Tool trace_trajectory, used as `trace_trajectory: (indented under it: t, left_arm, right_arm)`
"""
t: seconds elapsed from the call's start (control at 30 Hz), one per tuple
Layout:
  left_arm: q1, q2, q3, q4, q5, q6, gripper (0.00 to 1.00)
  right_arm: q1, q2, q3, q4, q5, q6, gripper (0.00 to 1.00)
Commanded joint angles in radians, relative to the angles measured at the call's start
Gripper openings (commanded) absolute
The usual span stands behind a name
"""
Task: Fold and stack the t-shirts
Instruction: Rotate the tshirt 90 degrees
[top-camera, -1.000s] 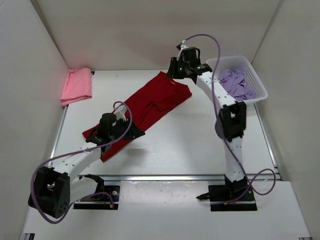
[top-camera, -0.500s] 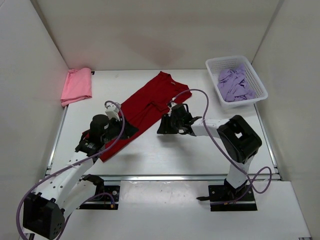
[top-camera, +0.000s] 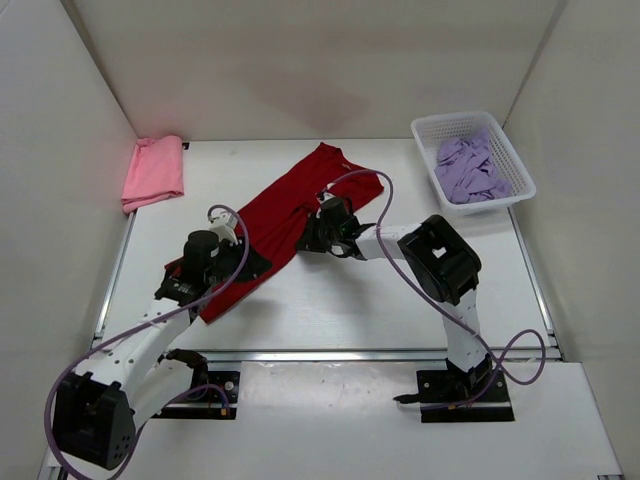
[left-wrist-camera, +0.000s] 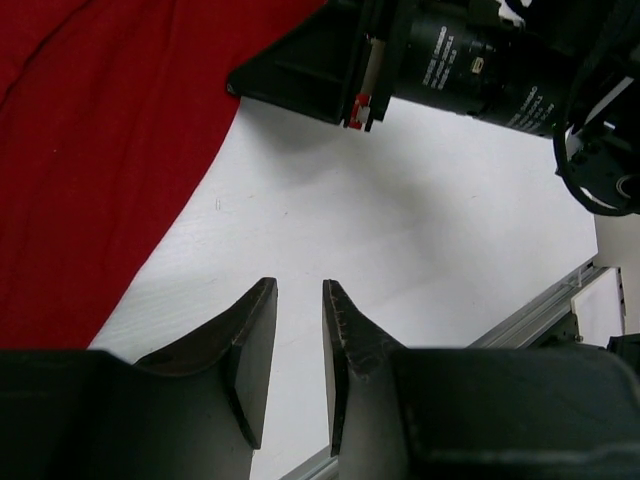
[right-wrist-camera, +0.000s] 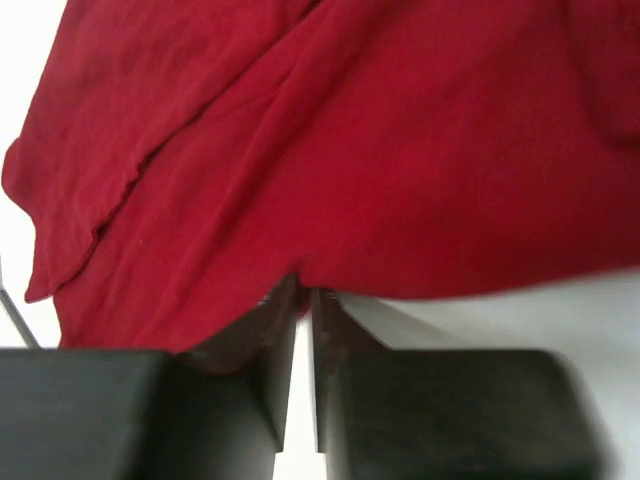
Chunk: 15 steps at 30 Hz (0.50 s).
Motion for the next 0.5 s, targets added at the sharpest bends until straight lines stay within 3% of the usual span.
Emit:
trace_trajectory:
  t: [0.0, 0.03, 0.13, 0.27, 0.4, 0.47]
  left_arm:
    - [-0.007, 0.034, -0.003, 0.039, 0.012, -0.02, 0.36]
    - [-0.019, 0.056, 0.0, 0.054, 0.012, -0.022, 0.35]
    - [-0.059, 0.106, 0.006, 0.082, 0.009, -0.042, 0.36]
    - [-0.125, 0.146, 0.005, 0.116, -0.006, -0.057, 0.37]
    - [-0.156, 0.173, 0.009, 0.098, -0.014, -0.059, 0.39]
    - [-0.162, 0.159, -0.001, 0.066, -0.028, -0.043, 0.44]
  right_arm:
    - [-0.036, 0.039, 0.035, -0.041, -0.02, 0.008, 0.05]
    - [-0.054, 0.033, 0.026, -0.049, -0.02, -0.007, 0.0]
    - [-0.14, -0.058, -0.081, -0.025, -0.092, -0.03, 0.0]
    - [-0.279, -0.179, -0.167, -0.193, -0.228, -0.139, 0.0]
    - [-0.416, -0.317, -0.288, -0.232, -0.213, -0.2, 0.01]
    - [-0.502, -0.375, -0.357, -0.198, -0.23, -0.182, 0.19]
